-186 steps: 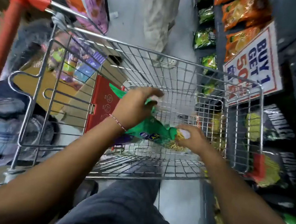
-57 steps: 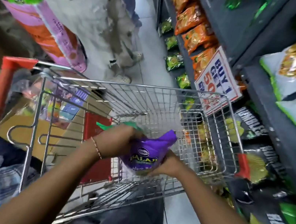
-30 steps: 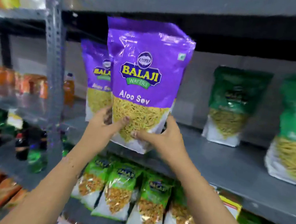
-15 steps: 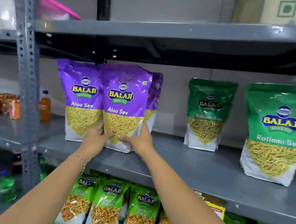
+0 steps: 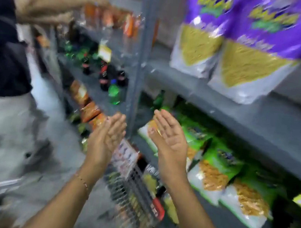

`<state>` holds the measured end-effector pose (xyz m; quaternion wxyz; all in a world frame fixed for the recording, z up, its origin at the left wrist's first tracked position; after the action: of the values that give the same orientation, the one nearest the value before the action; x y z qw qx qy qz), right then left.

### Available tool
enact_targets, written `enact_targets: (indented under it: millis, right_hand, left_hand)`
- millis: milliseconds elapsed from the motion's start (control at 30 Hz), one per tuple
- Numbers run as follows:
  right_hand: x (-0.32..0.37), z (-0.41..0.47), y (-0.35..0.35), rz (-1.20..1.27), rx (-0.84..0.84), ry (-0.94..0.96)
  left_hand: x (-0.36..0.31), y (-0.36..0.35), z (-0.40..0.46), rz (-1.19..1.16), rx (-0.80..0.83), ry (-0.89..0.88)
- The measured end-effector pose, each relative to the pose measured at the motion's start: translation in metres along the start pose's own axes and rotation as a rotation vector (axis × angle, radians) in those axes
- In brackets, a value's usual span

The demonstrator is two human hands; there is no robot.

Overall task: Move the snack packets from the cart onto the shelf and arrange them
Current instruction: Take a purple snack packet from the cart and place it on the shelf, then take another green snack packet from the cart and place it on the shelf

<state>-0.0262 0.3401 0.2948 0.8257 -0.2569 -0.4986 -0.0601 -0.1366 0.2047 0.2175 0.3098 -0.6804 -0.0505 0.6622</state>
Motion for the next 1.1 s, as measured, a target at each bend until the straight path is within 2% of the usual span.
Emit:
enact_targets:
  millis: [100, 200, 267, 300, 367, 467, 533, 567, 633, 700, 767, 867, 933, 967, 1033, 1100]
  right_hand:
    - [-0.124, -0.044, -0.021, 0.035, 0.05, -0.323]
    - [-0.232, -0.103, -0.036, -0.021, 0.112, -0.583]
    - [-0.294, -0.142, -0.043, -0.086, 0.165, -0.74]
    - [-0.32, -0.161, -0.044, -0.114, 0.182, -0.818]
    - [-0.363, -0.196, -0.043, -0.187, 0.243, -0.955]
    - [-0.416, -0.244, -0.046, -0.432, 0.496, -1.061]
    - [-0.436, -0.264, -0.048, -0.585, 0.644, -1.041]
    - [-0.443, -0.271, -0.049, -0.635, 0.697, -1.02]
    - [-0.452, -0.276, -0.056, -0.684, 0.761, -0.948]
    - [-0.459, -0.273, -0.065, -0.717, 0.819, -0.844]
    - [-0.463, -0.266, -0.072, -0.725, 0.835, -0.822]
    - [-0.463, -0.243, -0.076, -0.717, 0.72, -0.861]
    - [-0.452, -0.218, -0.072, -0.728, 0.643, -0.835]
    - [-0.442, -0.206, -0.07, -0.717, 0.605, -0.827]
    - [-0.421, -0.182, -0.06, -0.651, 0.533, -0.834]
    - [-0.388, -0.156, -0.049, -0.593, 0.472, -0.801]
  left_hand:
    - [0.075, 0.116, -0.043, -0.033, -0.285, 0.238]
    - [0.122, 0.201, -0.096, -0.004, -0.486, 0.414]
    - [0.137, 0.252, -0.127, 0.143, -0.613, 0.44]
    - [0.138, 0.274, -0.141, 0.302, -0.649, 0.424]
    - [0.138, 0.312, -0.165, 0.627, -0.699, 0.392]
    - [0.144, 0.356, -0.188, 1.097, -0.738, 0.439]
    - [0.157, 0.374, -0.193, 1.376, -0.593, 0.601]
    - [0.165, 0.381, -0.191, 1.432, -0.5, 0.667]
    - [0.174, 0.388, -0.185, 1.422, -0.366, 0.692]
    - [0.17, 0.388, -0.173, 1.337, -0.318, 0.627]
    - [0.161, 0.393, -0.166, 1.327, -0.364, 0.56]
    - [0.142, 0.396, -0.16, 1.405, -0.455, 0.427]
    - [0.128, 0.384, -0.153, 1.407, -0.483, 0.268]
    - [0.122, 0.379, -0.152, 1.343, -0.52, 0.214]
    - [0.121, 0.369, -0.152, 1.066, -0.583, 0.232]
    - [0.132, 0.347, -0.146, 0.764, -0.518, 0.3]
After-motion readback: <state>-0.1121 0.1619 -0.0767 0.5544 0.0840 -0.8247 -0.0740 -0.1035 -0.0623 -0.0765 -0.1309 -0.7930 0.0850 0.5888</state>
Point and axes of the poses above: each hand's wrist, its own z-axis towards the middle knuckle, its own y-axis out of the back of the hand, x = y × z, the point moved 9 cm from there along z, towards the middle knuckle, and after that the axes turned 6 degrees about z, right-handed, at the moved point
